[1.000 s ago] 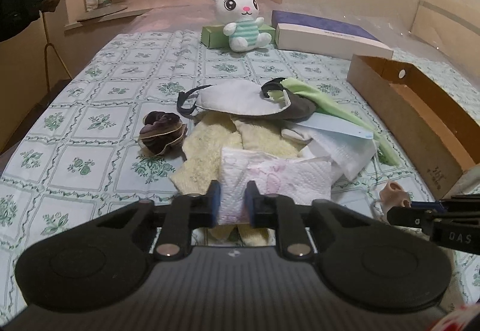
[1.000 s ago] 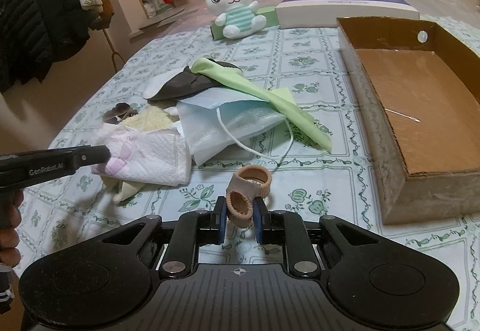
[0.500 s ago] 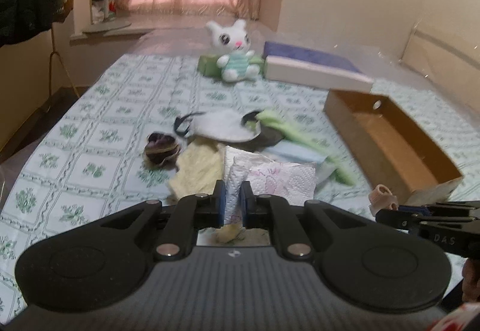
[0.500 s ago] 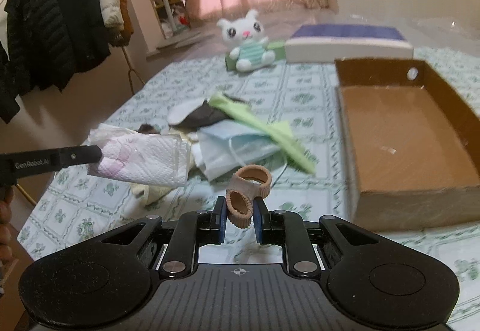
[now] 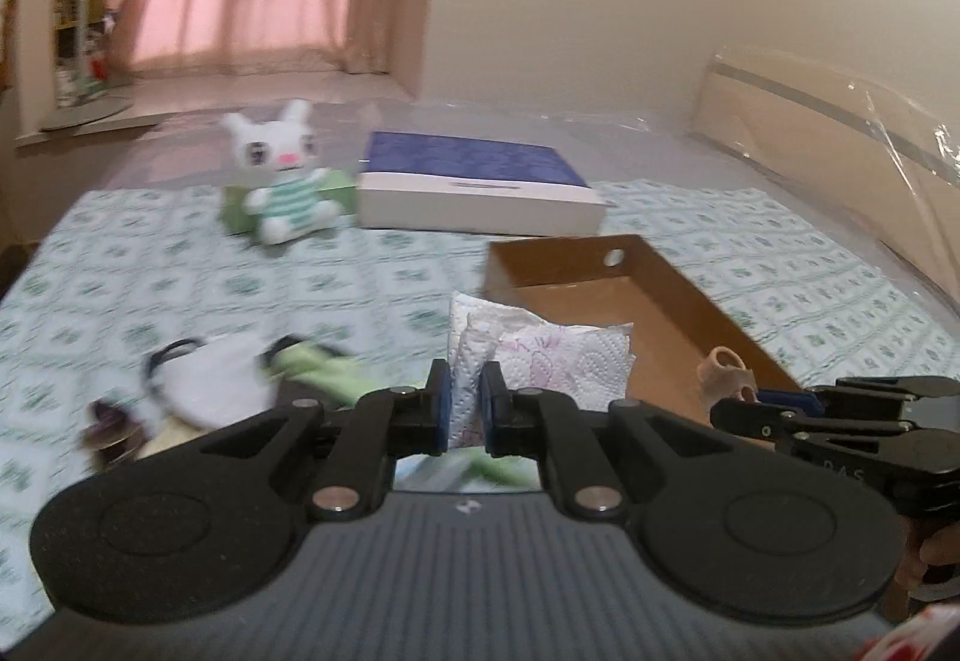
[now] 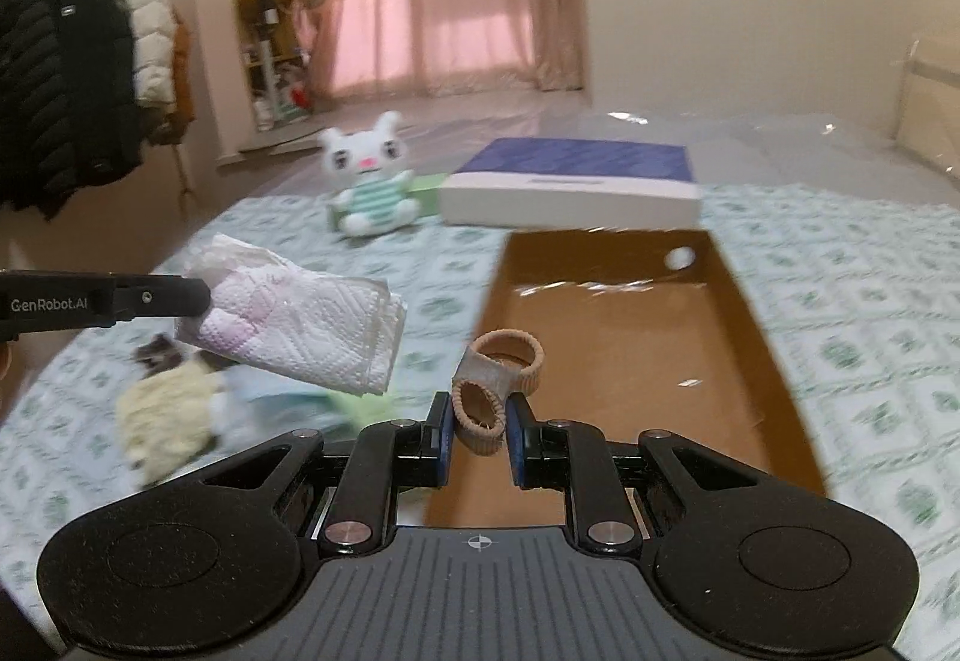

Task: Organize soft objects
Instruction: 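Carry the white cloth and tan rings into the cardboard box and release both, then move both grippers back over the pile of soft items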

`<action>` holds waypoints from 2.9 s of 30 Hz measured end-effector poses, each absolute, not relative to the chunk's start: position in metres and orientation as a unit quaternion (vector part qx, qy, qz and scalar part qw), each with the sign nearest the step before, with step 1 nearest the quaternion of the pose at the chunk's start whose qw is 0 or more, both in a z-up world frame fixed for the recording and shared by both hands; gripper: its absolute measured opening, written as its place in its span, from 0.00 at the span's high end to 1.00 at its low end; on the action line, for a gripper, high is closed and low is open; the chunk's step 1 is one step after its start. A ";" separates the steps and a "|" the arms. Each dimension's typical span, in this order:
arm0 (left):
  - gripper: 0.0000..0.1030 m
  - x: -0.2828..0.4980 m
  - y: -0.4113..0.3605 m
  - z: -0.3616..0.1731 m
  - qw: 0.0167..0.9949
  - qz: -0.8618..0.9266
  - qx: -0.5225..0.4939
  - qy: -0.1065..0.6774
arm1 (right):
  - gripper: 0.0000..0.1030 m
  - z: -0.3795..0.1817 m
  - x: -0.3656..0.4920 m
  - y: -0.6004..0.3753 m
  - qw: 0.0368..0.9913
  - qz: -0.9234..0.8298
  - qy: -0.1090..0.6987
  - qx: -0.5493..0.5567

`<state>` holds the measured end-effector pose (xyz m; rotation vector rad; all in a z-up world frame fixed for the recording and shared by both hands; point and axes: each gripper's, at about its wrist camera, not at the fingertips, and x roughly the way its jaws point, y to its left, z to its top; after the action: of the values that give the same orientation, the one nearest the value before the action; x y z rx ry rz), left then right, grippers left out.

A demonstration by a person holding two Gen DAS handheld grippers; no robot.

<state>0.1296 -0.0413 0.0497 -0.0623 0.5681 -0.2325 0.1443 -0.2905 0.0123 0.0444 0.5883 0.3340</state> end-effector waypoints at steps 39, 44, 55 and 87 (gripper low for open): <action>0.45 0.368 -0.178 -0.028 0.915 -0.153 0.002 0.372 | 0.46 -0.018 0.317 -0.369 0.950 0.154 0.270 0.013; 0.44 0.357 -0.175 -0.022 0.919 -0.153 0.015 0.363 | 0.45 -0.014 0.311 -0.371 0.950 0.154 0.273 0.018; 0.41 0.331 -0.167 -0.009 0.917 -0.165 0.006 0.362 | 0.45 -0.004 0.276 -0.378 0.948 0.148 0.278 0.045; 0.39 0.125 -0.062 0.048 0.929 -0.150 -0.021 0.339 | 0.27 0.048 0.104 -0.351 0.934 0.141 0.250 0.211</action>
<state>0.1253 -0.0623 0.0479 -0.0437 0.6937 -0.3081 0.1038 -0.3513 0.0484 0.4323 0.5112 0.2880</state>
